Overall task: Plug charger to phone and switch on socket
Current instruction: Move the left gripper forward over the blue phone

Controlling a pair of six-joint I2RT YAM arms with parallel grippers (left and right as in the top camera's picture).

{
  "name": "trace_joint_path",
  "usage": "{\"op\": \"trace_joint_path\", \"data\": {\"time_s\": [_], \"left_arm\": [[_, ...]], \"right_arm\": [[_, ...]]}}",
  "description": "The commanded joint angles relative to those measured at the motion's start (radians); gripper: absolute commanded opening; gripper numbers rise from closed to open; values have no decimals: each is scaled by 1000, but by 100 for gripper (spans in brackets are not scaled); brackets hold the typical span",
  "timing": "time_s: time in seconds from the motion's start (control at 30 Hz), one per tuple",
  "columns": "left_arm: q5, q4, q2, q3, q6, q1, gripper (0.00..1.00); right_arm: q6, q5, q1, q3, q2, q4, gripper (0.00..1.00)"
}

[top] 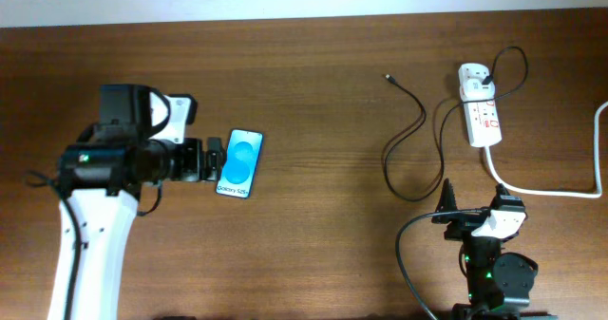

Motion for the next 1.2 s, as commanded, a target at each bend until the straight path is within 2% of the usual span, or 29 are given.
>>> {"op": "trace_joint_path", "data": {"time_s": [0.0,0.13,0.43,0.53,0.8,0.9,1.17], "left_arm": [[-114,-3,66,-16,34,-76,99],[-122,46,164,-37,34,-148,99],[-150,147,416,-37,34,-157,99],[-235,195,480,-37,-20,-157,99],[-233,236,598,-37,-19,-157,99],[-121,255,636,-37,56,-157,99],[-136,284,703,-37,56,-158,99]], "right_arm": [[-3,-13,5,-5,-7,-4,98],[-3,-13,5,-5,-7,-4,98],[-3,-13,5,-5,-7,-4,98],[-3,-13,5,-5,-7,-4,98],[-3,-13,5,-5,-7,-4,98],[-3,-13,5,-5,-7,-4,98],[-3,-13,5,-5,-7,-4,98]]}}
